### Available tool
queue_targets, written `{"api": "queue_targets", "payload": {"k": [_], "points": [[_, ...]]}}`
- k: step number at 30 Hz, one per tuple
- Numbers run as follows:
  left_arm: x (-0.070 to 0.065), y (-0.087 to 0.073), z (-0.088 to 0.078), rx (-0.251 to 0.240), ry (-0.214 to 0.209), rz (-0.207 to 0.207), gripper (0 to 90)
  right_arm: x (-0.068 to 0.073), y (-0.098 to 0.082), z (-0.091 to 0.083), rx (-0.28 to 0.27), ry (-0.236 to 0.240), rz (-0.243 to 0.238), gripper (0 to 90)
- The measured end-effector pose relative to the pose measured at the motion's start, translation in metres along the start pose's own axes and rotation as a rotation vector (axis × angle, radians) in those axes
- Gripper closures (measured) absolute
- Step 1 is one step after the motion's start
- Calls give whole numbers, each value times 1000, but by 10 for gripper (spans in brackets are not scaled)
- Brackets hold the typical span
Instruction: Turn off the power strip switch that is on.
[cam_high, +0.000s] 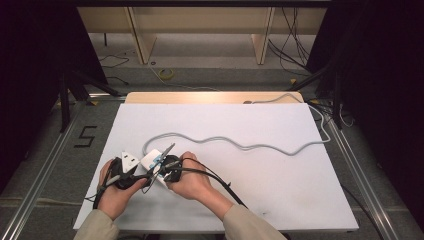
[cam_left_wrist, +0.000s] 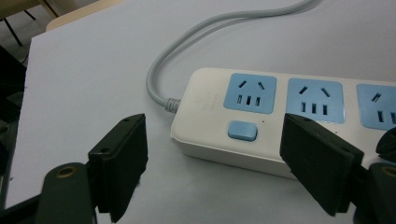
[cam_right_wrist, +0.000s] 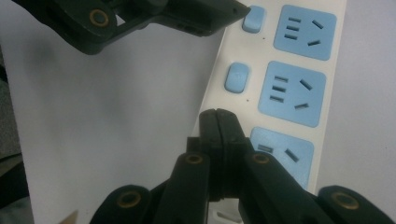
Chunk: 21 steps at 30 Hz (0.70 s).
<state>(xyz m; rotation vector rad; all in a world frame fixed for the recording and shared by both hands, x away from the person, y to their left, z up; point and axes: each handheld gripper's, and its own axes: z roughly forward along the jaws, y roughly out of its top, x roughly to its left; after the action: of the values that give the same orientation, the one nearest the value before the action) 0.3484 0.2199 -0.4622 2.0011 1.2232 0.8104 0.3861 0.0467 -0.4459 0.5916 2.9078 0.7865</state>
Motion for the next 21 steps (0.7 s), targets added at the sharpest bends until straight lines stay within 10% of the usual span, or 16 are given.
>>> {"api": "queue_targets", "payload": {"k": [21], "points": [[0, 1, 0, -3, 4, 0, 232, -2, 0, -1, 13, -38, 3, 900]]}}
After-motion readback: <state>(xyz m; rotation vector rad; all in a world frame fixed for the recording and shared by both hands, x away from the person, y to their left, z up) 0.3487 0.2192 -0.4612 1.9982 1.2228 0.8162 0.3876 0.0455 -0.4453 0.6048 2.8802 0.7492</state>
